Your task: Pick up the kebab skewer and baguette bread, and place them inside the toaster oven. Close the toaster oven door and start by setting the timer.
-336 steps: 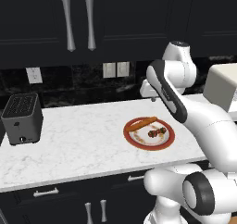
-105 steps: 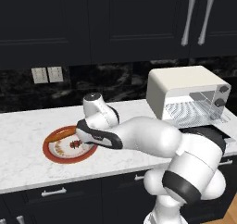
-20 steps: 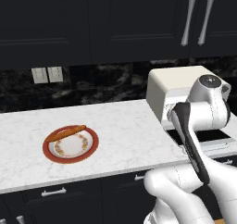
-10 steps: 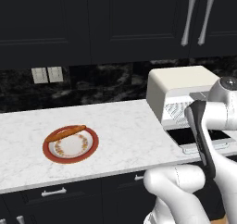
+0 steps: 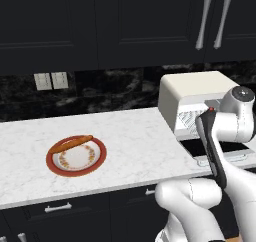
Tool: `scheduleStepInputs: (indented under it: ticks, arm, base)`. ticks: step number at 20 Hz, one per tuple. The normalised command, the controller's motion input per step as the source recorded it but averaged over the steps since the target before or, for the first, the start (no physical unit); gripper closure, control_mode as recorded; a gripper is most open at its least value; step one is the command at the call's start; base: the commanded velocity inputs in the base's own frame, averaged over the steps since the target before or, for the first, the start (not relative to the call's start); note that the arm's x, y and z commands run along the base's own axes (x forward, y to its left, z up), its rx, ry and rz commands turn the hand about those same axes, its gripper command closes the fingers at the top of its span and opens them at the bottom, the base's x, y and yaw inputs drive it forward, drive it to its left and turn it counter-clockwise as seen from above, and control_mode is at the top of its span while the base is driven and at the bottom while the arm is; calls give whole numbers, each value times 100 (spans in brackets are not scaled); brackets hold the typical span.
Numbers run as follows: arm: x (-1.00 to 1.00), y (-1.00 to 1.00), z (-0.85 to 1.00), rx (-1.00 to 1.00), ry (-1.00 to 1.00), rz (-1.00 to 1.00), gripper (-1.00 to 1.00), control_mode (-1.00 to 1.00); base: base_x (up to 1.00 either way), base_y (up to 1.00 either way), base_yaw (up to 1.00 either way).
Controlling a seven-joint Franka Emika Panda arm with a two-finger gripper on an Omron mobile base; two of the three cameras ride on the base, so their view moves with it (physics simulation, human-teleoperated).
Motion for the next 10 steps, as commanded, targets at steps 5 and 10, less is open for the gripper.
scheduleStepInputs:
  ticks: [5,10]
  arm:
    - [40,-1,-1,0,1,0,100,-100]
    - [15,-4,-27,0,0,0,100,-100]
  base:
    - [0,0,0]
    - [0,0,0]
